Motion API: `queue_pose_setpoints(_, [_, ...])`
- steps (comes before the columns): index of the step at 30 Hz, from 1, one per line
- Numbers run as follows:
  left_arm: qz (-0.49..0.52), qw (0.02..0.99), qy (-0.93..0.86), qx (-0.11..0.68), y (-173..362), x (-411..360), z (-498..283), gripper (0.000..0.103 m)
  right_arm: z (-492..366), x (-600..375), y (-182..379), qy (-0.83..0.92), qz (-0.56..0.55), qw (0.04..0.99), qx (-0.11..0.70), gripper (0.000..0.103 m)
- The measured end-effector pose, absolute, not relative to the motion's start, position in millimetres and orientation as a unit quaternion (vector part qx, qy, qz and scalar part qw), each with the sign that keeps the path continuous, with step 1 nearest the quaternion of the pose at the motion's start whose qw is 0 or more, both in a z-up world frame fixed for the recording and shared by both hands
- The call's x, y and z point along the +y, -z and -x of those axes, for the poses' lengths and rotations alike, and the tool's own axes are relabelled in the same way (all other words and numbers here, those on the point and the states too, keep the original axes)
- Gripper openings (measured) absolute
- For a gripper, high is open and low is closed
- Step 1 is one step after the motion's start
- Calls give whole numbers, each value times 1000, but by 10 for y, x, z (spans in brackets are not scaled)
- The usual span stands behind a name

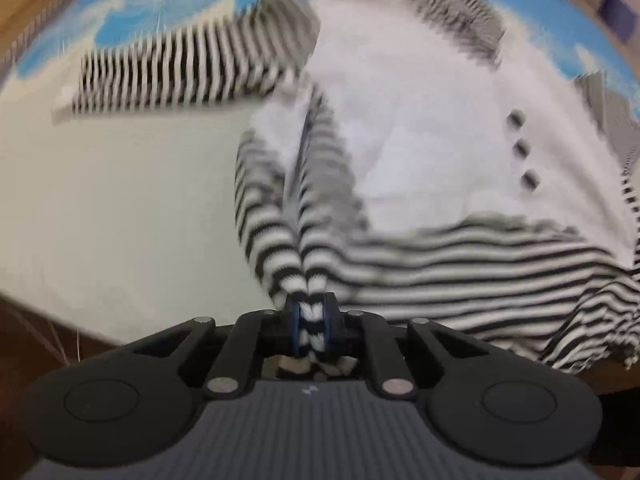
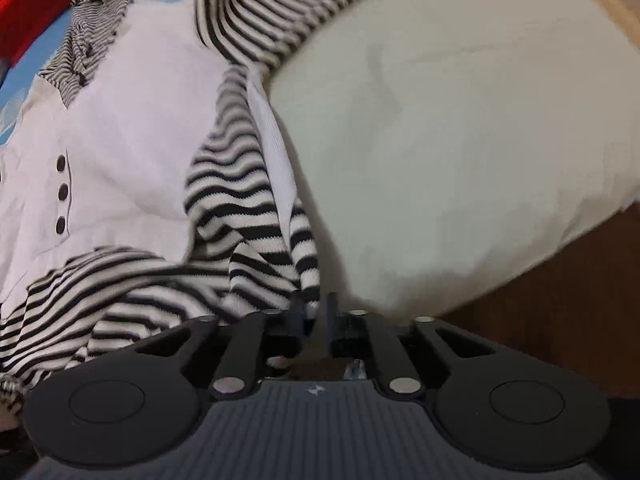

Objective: Fold small clothes

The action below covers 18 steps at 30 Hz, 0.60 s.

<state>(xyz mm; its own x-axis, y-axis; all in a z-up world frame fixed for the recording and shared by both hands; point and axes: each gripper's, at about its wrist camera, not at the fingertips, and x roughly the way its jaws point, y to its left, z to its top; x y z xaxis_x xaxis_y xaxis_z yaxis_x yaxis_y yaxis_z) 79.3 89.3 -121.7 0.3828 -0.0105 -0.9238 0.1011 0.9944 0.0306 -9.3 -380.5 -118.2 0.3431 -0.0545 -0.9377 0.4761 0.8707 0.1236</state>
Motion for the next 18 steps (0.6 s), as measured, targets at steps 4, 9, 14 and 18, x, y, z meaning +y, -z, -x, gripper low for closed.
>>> queue_pose_setpoints(4, [-65, 847, 56, 525, 1123, 758, -770, 21, 82, -3480, 843, 115, -143, 869, 460, 43])
queue_pose_setpoints(9, [-110, 778, 45, 617, 1605, 683, -787, 25, -134, -3065, 1243, 26, -87, 838, 538, 56])
queue_pose_setpoints(14, [-71, 827, 54, 555, 1236, 691, -790, 45, -225, -3026, 1335, 69, -74, 814, 573, 54])
queue_pose_setpoints(18, [-44, 895, 40, 441, 883, 705, -756, 64, -193, -2965, 754, 44, -94, 884, 457, 54])
